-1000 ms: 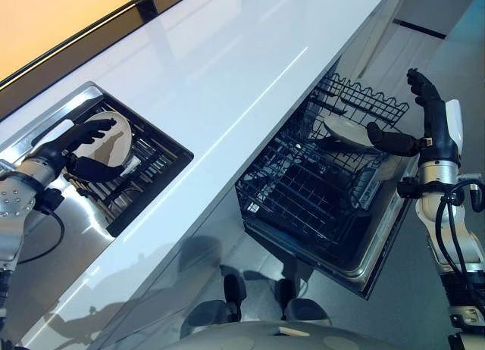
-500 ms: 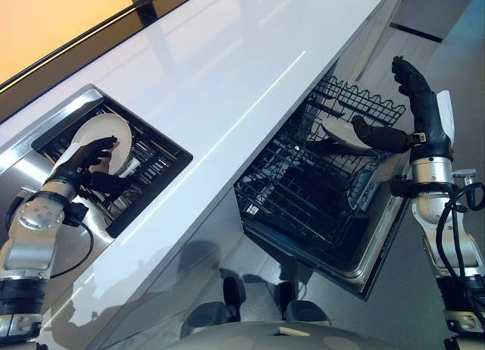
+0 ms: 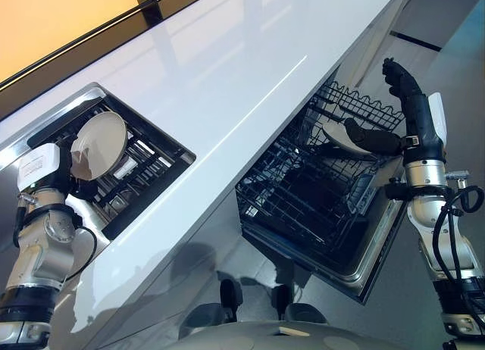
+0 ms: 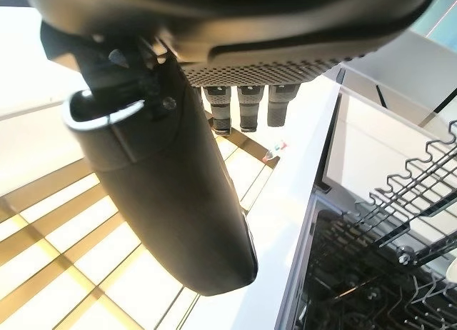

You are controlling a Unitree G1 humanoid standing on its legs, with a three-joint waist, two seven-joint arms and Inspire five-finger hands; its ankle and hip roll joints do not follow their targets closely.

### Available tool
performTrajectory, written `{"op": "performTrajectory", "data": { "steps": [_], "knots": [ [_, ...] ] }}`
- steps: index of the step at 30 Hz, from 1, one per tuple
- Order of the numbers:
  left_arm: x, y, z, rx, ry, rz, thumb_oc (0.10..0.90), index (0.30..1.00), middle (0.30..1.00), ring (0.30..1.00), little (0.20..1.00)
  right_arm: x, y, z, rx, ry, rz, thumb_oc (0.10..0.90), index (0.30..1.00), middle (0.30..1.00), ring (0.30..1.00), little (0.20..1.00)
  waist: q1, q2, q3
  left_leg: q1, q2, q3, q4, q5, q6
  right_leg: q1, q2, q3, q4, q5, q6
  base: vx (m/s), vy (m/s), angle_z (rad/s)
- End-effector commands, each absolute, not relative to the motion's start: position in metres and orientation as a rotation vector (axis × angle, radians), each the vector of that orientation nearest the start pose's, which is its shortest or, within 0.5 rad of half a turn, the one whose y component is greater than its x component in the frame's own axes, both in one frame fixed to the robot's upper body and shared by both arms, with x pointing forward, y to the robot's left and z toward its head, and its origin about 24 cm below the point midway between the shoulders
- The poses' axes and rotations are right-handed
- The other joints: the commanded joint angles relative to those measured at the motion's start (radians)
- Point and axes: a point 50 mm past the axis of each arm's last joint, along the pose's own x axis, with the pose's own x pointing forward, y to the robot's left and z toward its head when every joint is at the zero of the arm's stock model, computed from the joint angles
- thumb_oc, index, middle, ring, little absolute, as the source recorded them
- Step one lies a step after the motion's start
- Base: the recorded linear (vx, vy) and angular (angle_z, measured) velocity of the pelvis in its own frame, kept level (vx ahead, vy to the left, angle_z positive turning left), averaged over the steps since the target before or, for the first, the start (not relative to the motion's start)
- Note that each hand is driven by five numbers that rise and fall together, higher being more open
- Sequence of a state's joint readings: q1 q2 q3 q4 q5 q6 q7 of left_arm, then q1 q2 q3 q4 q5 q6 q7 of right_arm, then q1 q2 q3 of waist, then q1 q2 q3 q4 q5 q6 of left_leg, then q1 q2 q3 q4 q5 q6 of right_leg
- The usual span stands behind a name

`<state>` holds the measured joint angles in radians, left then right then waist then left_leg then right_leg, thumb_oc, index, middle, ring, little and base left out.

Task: Pick up plates and place into dishwasher.

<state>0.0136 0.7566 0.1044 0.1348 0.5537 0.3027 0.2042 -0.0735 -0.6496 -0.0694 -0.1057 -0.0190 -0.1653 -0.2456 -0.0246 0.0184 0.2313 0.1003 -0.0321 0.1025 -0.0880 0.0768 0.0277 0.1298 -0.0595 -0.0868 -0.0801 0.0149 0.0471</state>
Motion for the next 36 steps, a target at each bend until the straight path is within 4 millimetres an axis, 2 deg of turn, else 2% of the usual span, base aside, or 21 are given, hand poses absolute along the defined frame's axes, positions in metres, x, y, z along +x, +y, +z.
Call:
{"op": "performTrajectory", "data": {
  "steps": [1,3,5,6,14,20,26,29,36],
  "knots": [
    [0.238,0.365,0.132,1.556,0.145,0.651,0.331,0.498,0.498,0.498,0.431,0.245,-0.242,0.197,-0.564,-0.727,-0.202,0.800,0.900,0.900,0.900,0.900,0.004,-0.004,-0.104,0.017,-0.067,-0.059,0.082,-0.187,0.035,-0.067,0.075,-0.017,0.150,-0.114,0.022,0.00,0.000,0.00],
    [0.238,0.365,0.132,1.569,0.135,0.653,0.202,0.387,0.387,0.387,0.302,0.245,-0.242,0.196,-0.552,-0.724,-0.200,0.800,0.900,0.900,0.900,0.900,0.001,-0.004,-0.107,0.020,-0.066,-0.056,0.079,-0.186,0.032,-0.064,0.077,-0.019,0.142,-0.111,0.022,0.00,0.000,0.00],
    [0.239,0.364,0.132,1.565,0.125,0.652,0.188,0.375,0.375,0.375,0.288,0.245,-0.241,0.196,-0.545,-0.724,-0.197,0.800,0.900,0.900,0.900,0.900,-0.001,-0.003,-0.108,0.022,-0.065,-0.055,0.074,-0.184,0.030,-0.060,0.079,-0.020,0.135,-0.109,0.021,0.00,0.000,0.00],
    [0.240,0.362,0.133,1.558,0.110,0.646,0.100,0.300,0.300,0.300,0.200,0.244,-0.241,0.195,-0.537,-0.727,-0.196,0.800,0.900,0.900,0.900,0.900,-0.002,-0.002,-0.110,0.023,-0.064,-0.053,0.069,-0.181,0.028,-0.058,0.080,-0.022,0.130,-0.107,0.021,0.00,0.000,0.00],
    [0.251,0.339,0.130,1.466,-0.079,0.621,0.100,0.300,0.300,0.300,0.200,0.244,-0.236,0.193,-0.505,-0.744,-0.190,0.800,0.900,0.900,0.900,0.900,-0.011,0.000,-0.115,0.028,-0.058,-0.049,0.047,-0.169,0.018,-0.052,0.085,-0.026,0.112,-0.102,0.021,0.00,0.000,0.00],
    [0.251,0.328,0.139,1.333,-0.253,0.678,0.100,0.300,0.300,0.300,0.200,0.242,-0.236,0.191,-0.484,-0.759,-0.209,0.800,0.900,0.900,0.900,0.900,-0.012,0.000,-0.121,0.031,-0.056,-0.049,0.038,-0.163,0.013,-0.048,0.087,-0.028,0.103,-0.101,0.019,0.00,0.000,0.00],
    [0.244,0.321,0.161,1.116,-0.443,0.735,0.100,0.300,0.300,0.300,0.200,0.235,-0.239,0.202,-0.479,-0.843,-0.279,0.800,0.900,0.900,0.900,0.900,-0.008,0.002,-0.127,0.034,-0.053,-0.049,0.025,-0.155,0.006,-0.039,0.087,-0.035,0.084,-0.095,0.018,-0.01,-0.003,0.03],
    [0.238,0.316,0.178,1.019,-0.557,0.762,0.100,0.300,0.300,0.300,0.200,0.231,-0.243,0.212,-0.484,-0.888,-0.325,0.800,0.900,0.900,0.900,0.900,-0.004,0.003,-0.131,0.034,-0.052,-0.051,0.018,-0.152,0.002,-0.036,0.087,-0.040,0.075,-0.093,0.017,-0.01,-0.001,0.04],
    [0.221,0.314,0.198,0.951,-0.695,0.798,0.100,0.300,0.300,0.300,0.200,0.221,-0.249,0.223,-0.502,-0.942,-0.376,0.800,0.900,0.900,0.900,0.900,0.006,0.004,-0.139,0.033,-0.052,-0.059,0.008,-0.145,-0.004,-0.032,0.084,-0.052,0.072,-0.098,0.014,0.00,0.000,0.01]
  ]
}}
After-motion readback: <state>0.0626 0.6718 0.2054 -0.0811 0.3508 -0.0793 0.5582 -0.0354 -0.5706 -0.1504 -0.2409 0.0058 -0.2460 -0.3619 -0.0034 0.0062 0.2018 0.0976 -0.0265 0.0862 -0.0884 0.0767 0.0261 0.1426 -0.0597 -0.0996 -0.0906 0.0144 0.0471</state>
